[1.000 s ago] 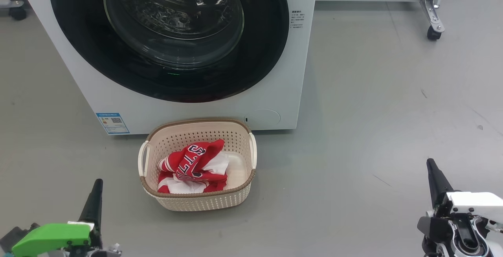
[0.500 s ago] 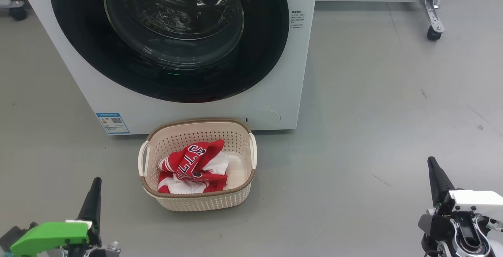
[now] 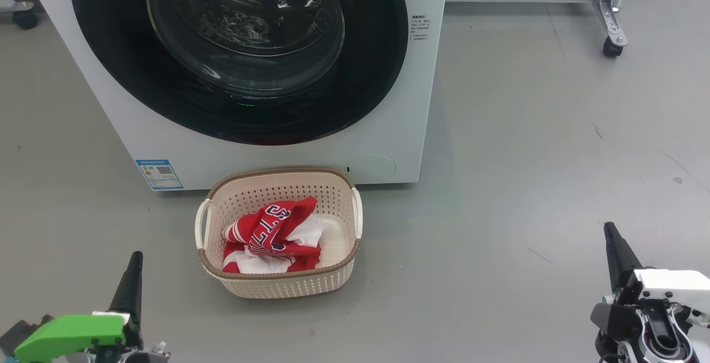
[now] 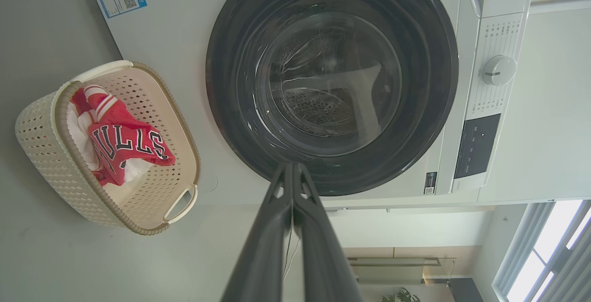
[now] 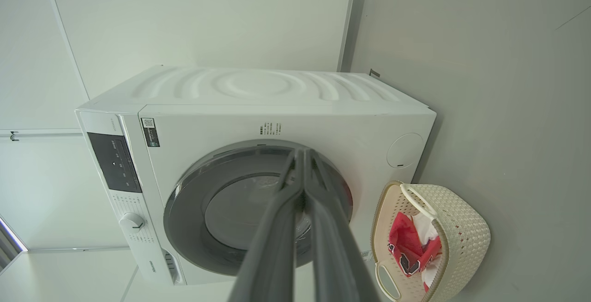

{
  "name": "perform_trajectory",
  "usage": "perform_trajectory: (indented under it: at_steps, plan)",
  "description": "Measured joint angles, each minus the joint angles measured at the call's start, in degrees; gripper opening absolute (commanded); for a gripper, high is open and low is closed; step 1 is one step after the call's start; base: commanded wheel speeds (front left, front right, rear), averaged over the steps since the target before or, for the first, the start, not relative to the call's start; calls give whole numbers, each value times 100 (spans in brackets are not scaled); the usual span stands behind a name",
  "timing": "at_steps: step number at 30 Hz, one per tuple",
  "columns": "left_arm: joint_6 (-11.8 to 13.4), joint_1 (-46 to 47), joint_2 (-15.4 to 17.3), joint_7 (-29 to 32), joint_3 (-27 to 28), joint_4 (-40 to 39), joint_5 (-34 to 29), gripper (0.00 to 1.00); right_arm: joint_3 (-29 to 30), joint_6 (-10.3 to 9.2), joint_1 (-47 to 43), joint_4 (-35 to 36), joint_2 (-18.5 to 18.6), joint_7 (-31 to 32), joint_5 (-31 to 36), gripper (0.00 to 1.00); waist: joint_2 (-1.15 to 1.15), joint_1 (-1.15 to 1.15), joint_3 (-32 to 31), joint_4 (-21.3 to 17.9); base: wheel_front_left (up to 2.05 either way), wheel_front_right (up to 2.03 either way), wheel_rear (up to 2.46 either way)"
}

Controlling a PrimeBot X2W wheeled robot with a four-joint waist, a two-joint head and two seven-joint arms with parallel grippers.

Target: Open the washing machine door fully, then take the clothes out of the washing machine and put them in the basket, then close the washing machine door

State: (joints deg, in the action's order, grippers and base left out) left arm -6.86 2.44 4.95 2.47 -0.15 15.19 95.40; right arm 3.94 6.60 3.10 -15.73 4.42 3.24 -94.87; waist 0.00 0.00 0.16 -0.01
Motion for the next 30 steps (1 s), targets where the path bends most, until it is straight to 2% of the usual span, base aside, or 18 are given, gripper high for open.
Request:
perform_trajectory:
  at_steps: [30]
  plan:
    - [-1, 27, -1, 33, 12, 57, 0, 0, 16, 9, 3, -33, 0, 9, 0, 0, 0, 0, -1, 0, 0, 0, 0]
